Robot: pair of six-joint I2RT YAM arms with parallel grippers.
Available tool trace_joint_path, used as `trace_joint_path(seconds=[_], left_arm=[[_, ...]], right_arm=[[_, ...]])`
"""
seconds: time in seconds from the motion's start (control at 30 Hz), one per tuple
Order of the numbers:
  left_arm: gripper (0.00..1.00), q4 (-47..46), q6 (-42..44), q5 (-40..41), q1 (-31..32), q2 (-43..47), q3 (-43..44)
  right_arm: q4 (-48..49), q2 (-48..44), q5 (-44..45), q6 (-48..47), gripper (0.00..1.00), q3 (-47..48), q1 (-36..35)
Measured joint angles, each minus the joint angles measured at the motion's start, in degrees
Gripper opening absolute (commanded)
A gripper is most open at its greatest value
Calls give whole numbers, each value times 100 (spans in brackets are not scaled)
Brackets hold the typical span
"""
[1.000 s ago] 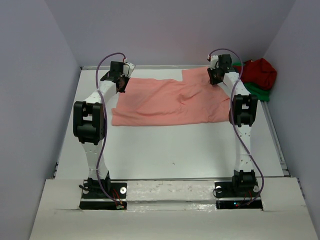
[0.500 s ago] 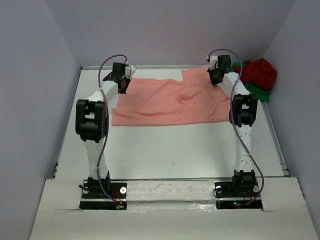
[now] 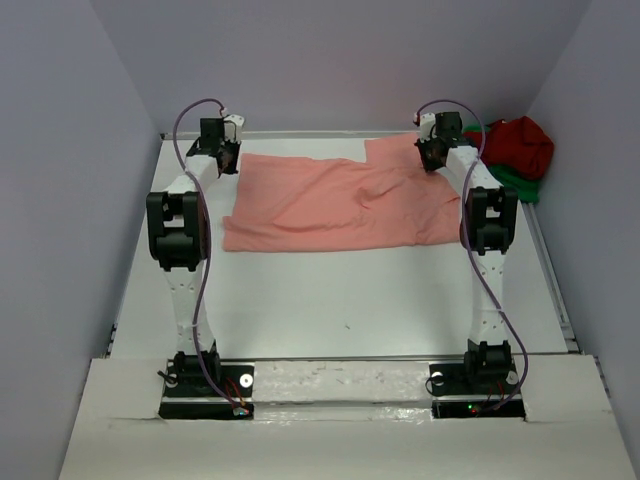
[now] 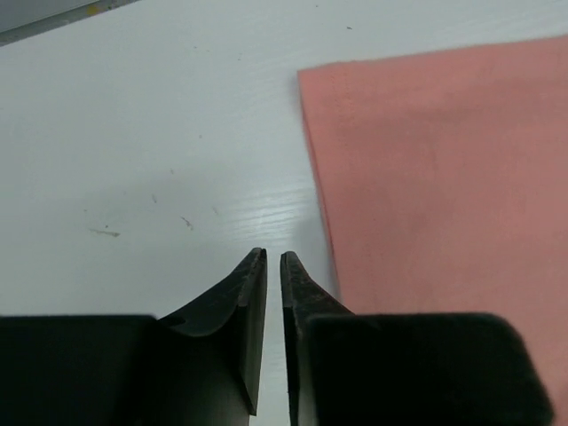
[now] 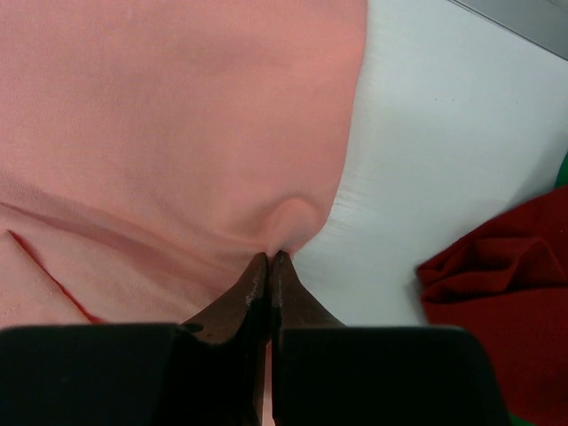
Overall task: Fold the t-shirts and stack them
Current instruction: Grap the side of the flattened tshirt furthest away from the robot with both arms
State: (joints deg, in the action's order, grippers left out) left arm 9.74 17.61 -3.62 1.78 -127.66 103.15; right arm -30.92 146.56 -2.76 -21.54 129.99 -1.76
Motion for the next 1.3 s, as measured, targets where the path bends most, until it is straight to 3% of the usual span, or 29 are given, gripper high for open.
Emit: trace_joint_path(seconds=[0.1,0.13,0.23,0.33,0.57,1.3], left_arm=[[34,-140,-175,-227,-164,-2,7],[44,-136,-223,-297,-195,-13,22],[47,-136,-356,-588,-221,-142,225],[57,-122,-442,-879,-186,-315,483],[60,-20,-645,-1416,-127,-800,1093],[65,76,-1043,-1071,-125,-1628,2164]], right_arm=[[2,0,2,-11,0,0,0],[2,0,2,-13,0,0,0],[2,0,2,-13,0,0,0],[4,0,2,-22,0,0,0],[7,0,2,-76,0,-4,-2],[50,-28,4,-166,0,-74,-4]])
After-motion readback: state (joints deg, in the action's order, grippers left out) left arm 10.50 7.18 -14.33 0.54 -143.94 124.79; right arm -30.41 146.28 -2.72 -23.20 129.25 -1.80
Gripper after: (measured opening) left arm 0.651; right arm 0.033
